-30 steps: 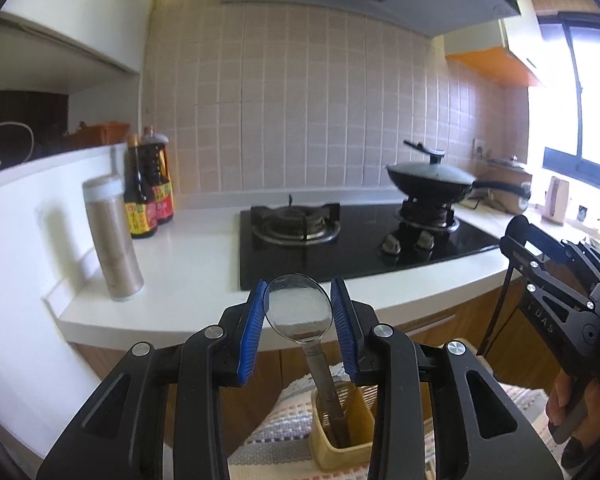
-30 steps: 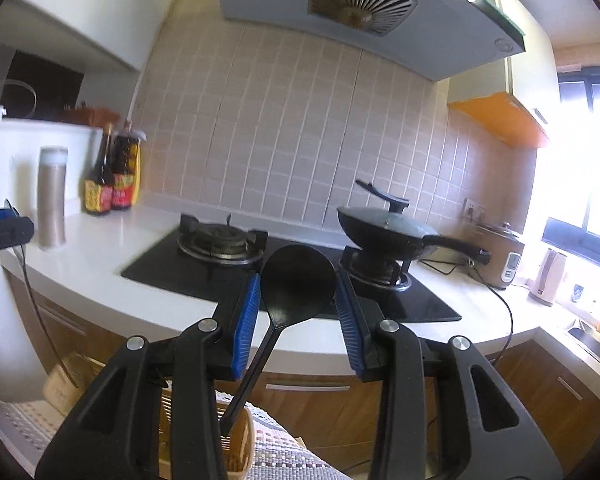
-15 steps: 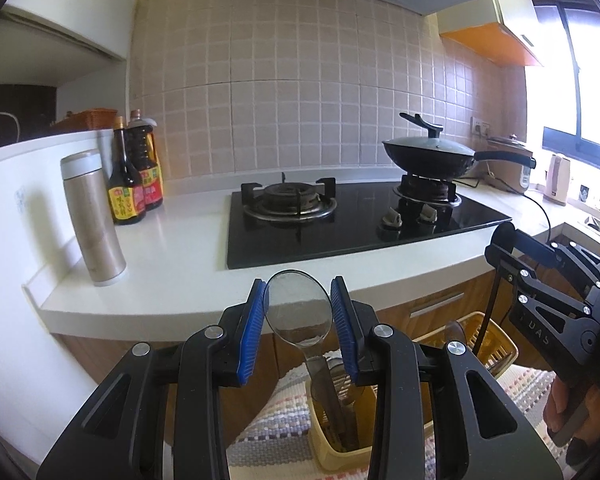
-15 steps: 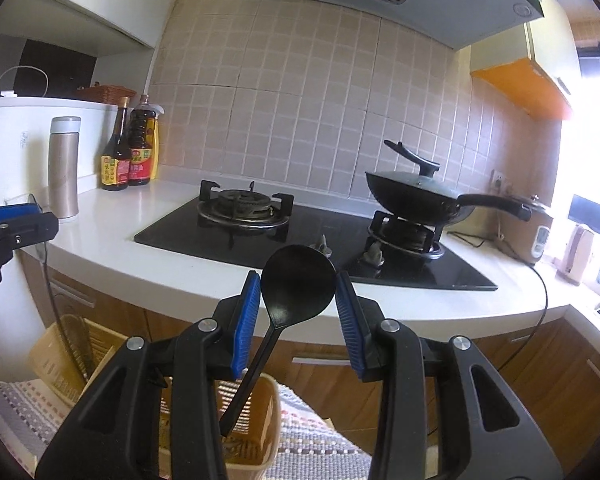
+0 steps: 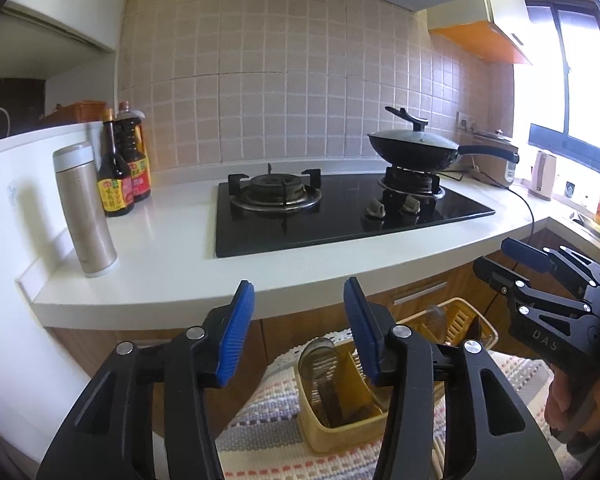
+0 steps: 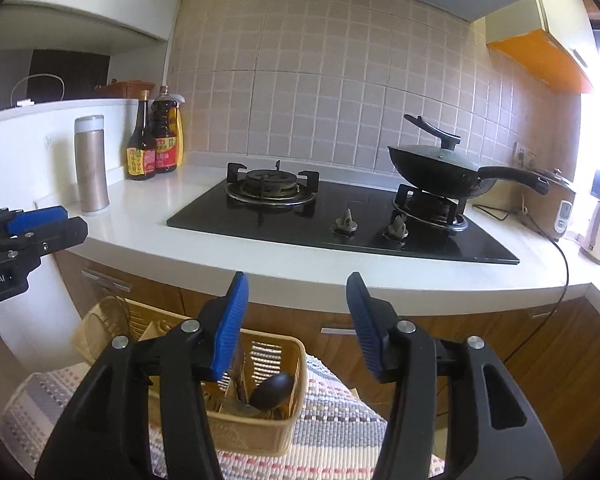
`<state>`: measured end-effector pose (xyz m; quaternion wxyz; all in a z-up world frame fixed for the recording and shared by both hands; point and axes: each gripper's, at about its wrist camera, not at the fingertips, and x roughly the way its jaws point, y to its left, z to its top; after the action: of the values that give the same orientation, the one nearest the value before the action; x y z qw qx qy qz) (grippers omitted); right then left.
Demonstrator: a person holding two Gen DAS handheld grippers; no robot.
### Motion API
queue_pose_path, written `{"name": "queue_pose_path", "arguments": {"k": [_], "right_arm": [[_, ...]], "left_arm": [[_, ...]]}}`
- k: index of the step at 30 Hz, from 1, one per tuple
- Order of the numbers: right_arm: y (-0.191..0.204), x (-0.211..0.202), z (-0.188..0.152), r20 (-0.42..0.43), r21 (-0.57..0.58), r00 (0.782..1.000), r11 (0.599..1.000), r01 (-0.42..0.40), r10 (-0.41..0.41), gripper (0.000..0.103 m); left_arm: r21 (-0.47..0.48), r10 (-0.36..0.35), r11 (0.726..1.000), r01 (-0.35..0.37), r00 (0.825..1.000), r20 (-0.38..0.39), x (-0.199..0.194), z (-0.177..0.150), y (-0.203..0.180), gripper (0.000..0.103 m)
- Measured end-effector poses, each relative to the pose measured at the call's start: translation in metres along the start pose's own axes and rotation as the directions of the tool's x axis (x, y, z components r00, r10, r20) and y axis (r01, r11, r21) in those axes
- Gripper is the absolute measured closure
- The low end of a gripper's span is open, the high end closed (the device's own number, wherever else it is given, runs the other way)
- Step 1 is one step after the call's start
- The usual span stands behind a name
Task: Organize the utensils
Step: 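Lower the black spoon and clear spoon into the yellow basket, open both tools, then grasp a wooden chopstick with the left tool while the right grasps two chopsticks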
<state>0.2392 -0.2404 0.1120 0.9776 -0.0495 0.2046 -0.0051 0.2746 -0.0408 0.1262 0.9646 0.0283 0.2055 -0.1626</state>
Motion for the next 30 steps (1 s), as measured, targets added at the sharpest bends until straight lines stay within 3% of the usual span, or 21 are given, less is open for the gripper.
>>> {"name": "queue_pose_path", "arguments": {"k": [11, 16, 19, 22, 24, 30], "right_arm": [[0.011, -0.056, -0.002, -0.079, -0.014, 0.996, 0.999, -0.044, 0.043, 0.055], [0.028, -0.078, -0.016, -0.168, -0.052, 0.983, 0.995, -0.081, 0.071, 0.055], [0.036, -0.085, -0.034, -0.245, -0.046, 0.964, 0.992, -0.118, 0.103, 0.055], [0.04, -0.085, -0.053, -0.322, -0.014, 0.936, 0.988, -0.157, 0.144, 0.055], [0.043, -0.081, -0.068, -0.385, 0.018, 0.906, 0.983, -0.182, 0.175, 0.055], [0.062, -0.067, -0.121, -0.554, 0.114, 0.787, 0.961, -0.253, 0.273, 0.056]], "left_arm": [[0.0, -0.014, 1.0, 0.014, 0.999, 0.033, -0.064, 0.004, -0.009, 0.05], [-0.002, -0.018, 1.0, 0.018, 1.0, 0.013, -0.089, -0.005, -0.011, 0.048], [-0.014, -0.016, 1.0, 0.015, 1.0, -0.014, -0.098, -0.013, -0.009, 0.046], [-0.043, -0.026, 0.999, 0.023, 0.998, -0.06, -0.105, -0.029, -0.002, 0.046], [-0.069, -0.031, 0.997, 0.024, 0.994, -0.108, -0.107, -0.046, 0.004, 0.046], [-0.131, -0.032, 0.991, -0.003, 0.964, -0.262, -0.098, -0.106, 0.024, 0.046]]}}
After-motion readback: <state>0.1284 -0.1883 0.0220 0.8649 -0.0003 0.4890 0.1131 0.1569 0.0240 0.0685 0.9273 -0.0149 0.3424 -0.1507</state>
